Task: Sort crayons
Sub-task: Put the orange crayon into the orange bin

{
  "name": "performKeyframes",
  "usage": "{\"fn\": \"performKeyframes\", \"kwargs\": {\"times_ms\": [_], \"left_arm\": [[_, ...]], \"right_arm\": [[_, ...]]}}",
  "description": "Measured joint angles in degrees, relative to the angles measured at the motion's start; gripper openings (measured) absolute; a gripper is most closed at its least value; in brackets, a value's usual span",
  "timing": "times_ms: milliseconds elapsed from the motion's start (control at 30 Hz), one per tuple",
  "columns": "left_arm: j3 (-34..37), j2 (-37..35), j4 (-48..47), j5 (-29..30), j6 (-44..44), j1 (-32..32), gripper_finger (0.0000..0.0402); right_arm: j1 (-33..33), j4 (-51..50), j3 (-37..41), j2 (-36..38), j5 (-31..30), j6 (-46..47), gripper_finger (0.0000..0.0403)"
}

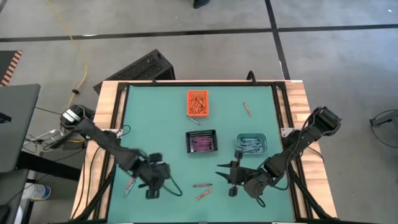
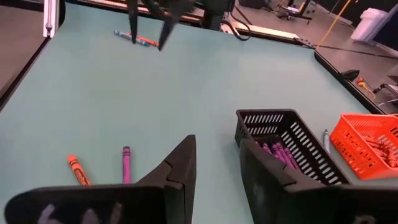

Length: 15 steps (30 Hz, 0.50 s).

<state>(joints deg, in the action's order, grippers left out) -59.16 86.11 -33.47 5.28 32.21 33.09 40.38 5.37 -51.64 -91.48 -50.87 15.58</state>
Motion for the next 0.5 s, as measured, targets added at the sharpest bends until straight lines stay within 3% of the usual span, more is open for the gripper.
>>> {"fn": "performKeyframes", "kwargs": {"times_ms": [233, 400, 500], "left_arm": [[0.2, 0.2, -14.7, -5.5, 34.7, 10.1, 0.0158], [2.7, 0.2, -25.9, -5.2, 51.1, 13.9, 0.0147], [6.1, 0.2, -26.7, -6.7, 57.5, 14.2, 0.014]], "right_arm": [[-0.4, 0.0, 0.0, 0.0, 0.2, 0.0, 0.012], [-0.4, -0.2, 0.0, 0.0, 0.4, 0.4, 0.012], [-0.4, -0.2, 0.0, 0.0, 1.3, 0.9, 0.012]]}}
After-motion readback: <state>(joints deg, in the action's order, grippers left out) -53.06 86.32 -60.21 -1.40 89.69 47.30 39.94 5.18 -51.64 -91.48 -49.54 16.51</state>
